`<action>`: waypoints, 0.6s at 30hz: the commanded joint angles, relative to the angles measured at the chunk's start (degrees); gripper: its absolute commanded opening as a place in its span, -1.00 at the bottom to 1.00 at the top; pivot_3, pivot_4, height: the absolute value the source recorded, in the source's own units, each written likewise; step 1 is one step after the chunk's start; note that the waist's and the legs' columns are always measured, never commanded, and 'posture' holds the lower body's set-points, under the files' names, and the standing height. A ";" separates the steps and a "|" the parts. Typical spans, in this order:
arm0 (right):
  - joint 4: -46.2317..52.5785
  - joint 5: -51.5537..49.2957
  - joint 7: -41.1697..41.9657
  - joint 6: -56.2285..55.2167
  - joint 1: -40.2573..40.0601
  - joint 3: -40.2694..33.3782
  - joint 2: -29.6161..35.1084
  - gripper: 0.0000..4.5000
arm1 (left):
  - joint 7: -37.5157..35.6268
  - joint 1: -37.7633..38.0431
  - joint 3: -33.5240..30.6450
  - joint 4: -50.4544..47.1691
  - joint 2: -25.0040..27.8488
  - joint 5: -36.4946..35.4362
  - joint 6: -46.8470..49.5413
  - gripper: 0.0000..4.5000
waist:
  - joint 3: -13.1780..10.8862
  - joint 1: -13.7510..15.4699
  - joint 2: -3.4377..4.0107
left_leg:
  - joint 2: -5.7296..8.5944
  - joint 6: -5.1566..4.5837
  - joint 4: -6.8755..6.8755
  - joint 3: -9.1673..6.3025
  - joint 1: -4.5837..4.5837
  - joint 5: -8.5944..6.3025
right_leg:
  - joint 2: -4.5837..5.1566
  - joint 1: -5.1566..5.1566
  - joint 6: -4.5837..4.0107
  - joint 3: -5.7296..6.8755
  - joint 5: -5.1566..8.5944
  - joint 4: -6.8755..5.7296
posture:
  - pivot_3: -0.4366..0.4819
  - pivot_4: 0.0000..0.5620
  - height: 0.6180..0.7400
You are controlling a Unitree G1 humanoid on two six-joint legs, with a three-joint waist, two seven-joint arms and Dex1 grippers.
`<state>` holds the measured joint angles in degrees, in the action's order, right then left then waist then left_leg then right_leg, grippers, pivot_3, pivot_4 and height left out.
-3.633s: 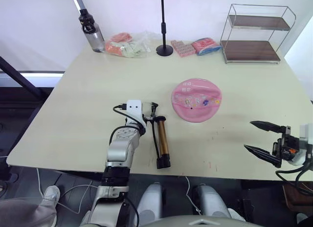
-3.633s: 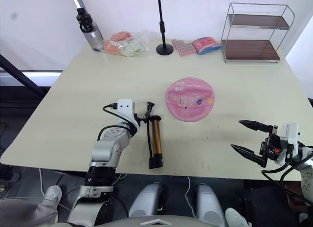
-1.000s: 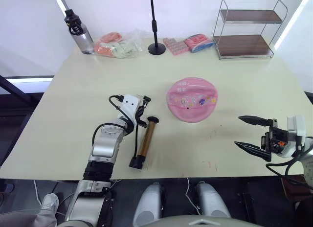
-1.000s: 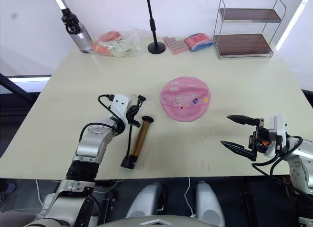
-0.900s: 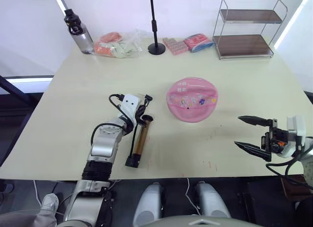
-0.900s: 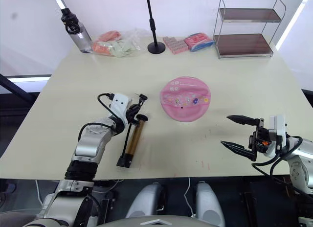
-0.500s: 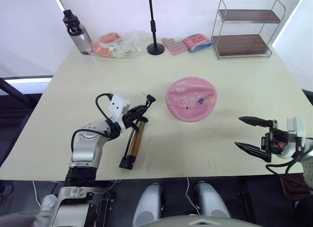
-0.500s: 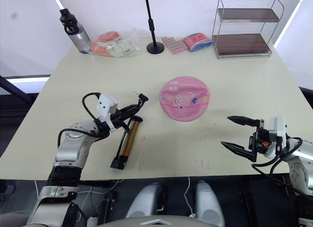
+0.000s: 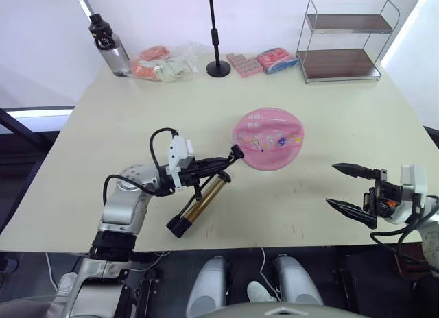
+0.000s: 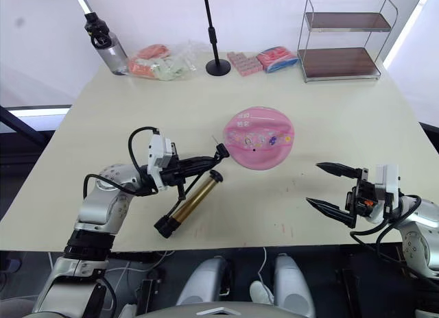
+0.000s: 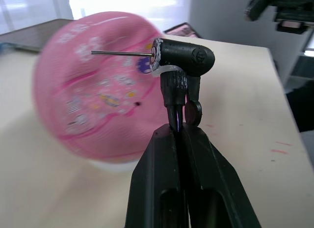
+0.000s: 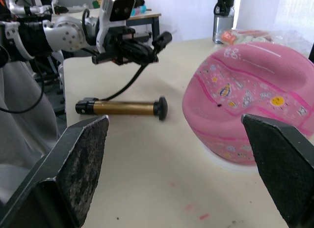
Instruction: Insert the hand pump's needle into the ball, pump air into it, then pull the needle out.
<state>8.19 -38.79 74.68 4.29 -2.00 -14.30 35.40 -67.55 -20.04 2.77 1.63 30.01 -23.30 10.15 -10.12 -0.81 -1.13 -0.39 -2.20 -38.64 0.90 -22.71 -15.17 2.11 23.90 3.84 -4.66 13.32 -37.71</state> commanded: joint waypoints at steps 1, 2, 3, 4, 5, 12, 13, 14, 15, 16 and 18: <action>3.60 -1.91 -1.63 1.30 -0.64 -0.71 -0.23 1.00 | -1.33 -2.21 1.84 -2.65 -1.22 -1.05 0.11 -0.98 | 0.00 0.00 0.00 | 0.00 0.00 -0.03 0.01 0.00 0.00 | -0.01 -0.01 0.01 -0.01 -0.01 0.00 | -0.05 -0.47 1.00; 3.99 -2.03 -1.91 1.59 -0.83 -0.78 -0.24 1.00 | -1.38 -2.63 2.30 -2.70 -1.70 -1.05 0.28 -0.98 | 0.00 0.00 0.00 | 0.00 0.00 -0.06 0.00 -0.01 0.00 | -0.01 -0.01 0.02 -0.01 -0.01 -0.01 | -0.05 -0.47 1.00; 4.27 -2.12 -2.14 1.82 -0.97 -0.83 -0.21 1.00 | -1.31 -3.08 2.74 -2.62 -2.21 -0.97 0.35 -0.98 | 0.00 0.00 0.00 | 0.00 -0.01 -0.09 0.01 -0.01 0.00 | -0.01 -0.02 0.03 -0.01 -0.02 -0.02 | -0.05 -0.47 1.00; 4.46 -2.18 -2.29 1.96 -1.09 -0.89 -0.16 1.00 | -1.31 -3.53 3.25 -2.47 -2.73 -0.82 0.26 -0.98 | 0.00 0.00 0.00 | 0.01 -0.01 -0.10 0.01 -0.01 0.00 | -0.01 -0.04 0.04 -0.02 -0.02 -0.02 | -0.05 -0.47 1.00; 4.58 -2.18 -2.40 2.00 -1.19 -0.97 -0.14 1.00 | -1.35 -4.12 3.92 -2.22 -3.42 -0.56 0.19 -0.98 | 0.00 0.00 0.00 | 0.01 -0.01 -0.13 0.01 -0.02 0.00 | -0.02 -0.04 0.05 -0.02 -0.03 -0.02 | -0.05 -0.47 1.00; 5.06 -2.06 -3.66 2.47 -1.60 -1.37 0.35 1.00 | 0.24 -8.19 7.70 1.66 -8.08 2.77 -1.66 -0.98 | 0.00 -0.02 0.00 | 0.02 -0.27 -0.49 0.19 -0.09 -0.16 | -0.01 -0.09 0.24 -0.18 -0.12 0.00 | -0.05 -0.47 1.00; 5.20 -1.93 -4.31 2.91 -1.72 -1.38 0.46 1.00 | 0.58 -8.76 8.23 2.40 -8.91 3.30 -1.98 -0.98 | 0.00 -0.05 0.00 | 0.03 -0.30 -0.55 0.25 -0.10 -0.17 | -0.01 -0.09 0.29 -0.25 -0.15 0.01 | -0.05 -0.47 1.00; 5.27 -1.83 -4.78 3.23 -1.80 -1.38 0.54 1.00 | 0.80 -9.13 8.50 2.94 -9.49 3.72 -2.22 -0.98 | 0.00 -0.04 0.00 | 0.04 -0.32 -0.57 0.28 -0.10 -0.18 | -0.01 -0.10 0.33 -0.30 -0.17 0.02 | -0.05 -0.47 1.00; 5.25 -1.26 -4.98 2.96 -2.01 -1.24 0.57 1.00 | 0.89 -9.49 9.11 3.44 -10.37 4.06 -2.48 -0.98 | 0.00 -0.01 0.00 | 0.06 -0.34 -0.59 0.32 -0.10 -0.20 | -0.01 -0.10 0.37 -0.37 -0.19 0.03 | -0.05 -0.47 1.00; 5.21 -0.83 -5.07 2.73 -2.11 -1.10 0.57 1.00 | 0.82 -9.73 9.47 3.85 -10.93 4.25 -2.71 -0.98 | 0.00 -0.01 0.00 | 0.08 -0.38 -0.64 0.36 -0.10 -0.22 | 0.00 -0.10 0.41 -0.43 -0.22 0.04 | -0.05 -0.47 1.00; 5.98 -0.57 -6.54 3.24 -2.60 -1.03 0.26 1.00 | 1.45 -10.26 10.59 4.67 -12.75 5.07 -3.26 -0.98 | 0.00 0.00 0.00 | 0.09 -0.41 -0.66 0.39 -0.10 -0.23 | 0.00 -0.10 0.45 -0.48 -0.24 0.08 | -0.05 -0.47 1.00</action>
<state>11.53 -39.23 69.12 7.42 -4.27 -14.36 35.33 -66.51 -29.12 12.48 6.74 18.12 -18.53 8.27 -10.12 -0.81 -1.14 -0.30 -2.63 -39.30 1.32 -22.82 -15.42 2.11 23.81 4.32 -5.18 13.07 -37.62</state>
